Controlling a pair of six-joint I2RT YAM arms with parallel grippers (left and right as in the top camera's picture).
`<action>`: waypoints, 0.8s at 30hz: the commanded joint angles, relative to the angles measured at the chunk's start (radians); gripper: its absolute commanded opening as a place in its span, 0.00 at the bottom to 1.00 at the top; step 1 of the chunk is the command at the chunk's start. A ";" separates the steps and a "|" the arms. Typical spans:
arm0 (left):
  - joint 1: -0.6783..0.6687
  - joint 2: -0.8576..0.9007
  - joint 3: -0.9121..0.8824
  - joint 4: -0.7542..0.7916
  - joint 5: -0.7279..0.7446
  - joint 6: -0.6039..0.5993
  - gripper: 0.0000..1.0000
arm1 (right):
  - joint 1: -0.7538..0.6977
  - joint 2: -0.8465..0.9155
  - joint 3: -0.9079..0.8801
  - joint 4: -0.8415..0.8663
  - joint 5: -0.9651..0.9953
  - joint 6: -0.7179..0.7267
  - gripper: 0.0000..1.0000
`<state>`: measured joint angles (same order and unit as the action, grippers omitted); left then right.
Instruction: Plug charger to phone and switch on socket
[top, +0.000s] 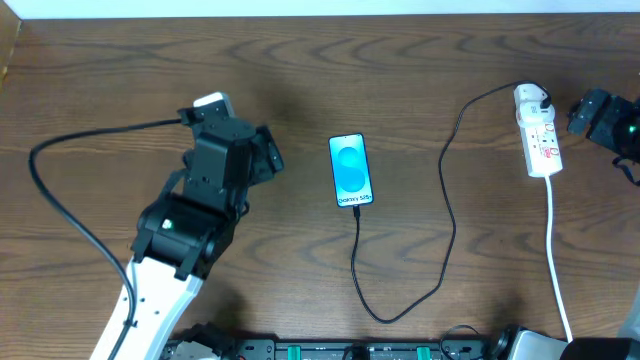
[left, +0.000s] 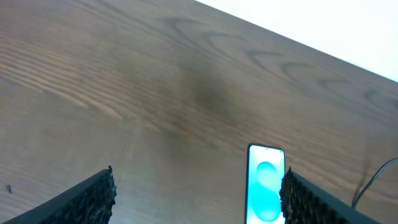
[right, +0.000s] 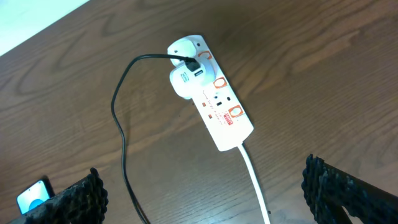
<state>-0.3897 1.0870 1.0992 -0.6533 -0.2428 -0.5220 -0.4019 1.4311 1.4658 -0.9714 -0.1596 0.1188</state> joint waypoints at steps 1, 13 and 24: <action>0.002 -0.092 -0.067 -0.005 -0.024 0.013 0.84 | -0.002 -0.004 0.011 -0.002 0.008 0.008 0.99; 0.088 -0.491 -0.362 0.060 -0.055 0.012 0.84 | -0.002 -0.004 0.011 -0.002 0.008 0.008 0.99; 0.254 -0.811 -0.640 0.299 0.019 0.009 0.84 | -0.002 -0.004 0.011 -0.002 0.008 0.008 0.99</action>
<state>-0.1616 0.3328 0.5125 -0.3832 -0.2409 -0.5224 -0.4019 1.4311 1.4658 -0.9718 -0.1581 0.1223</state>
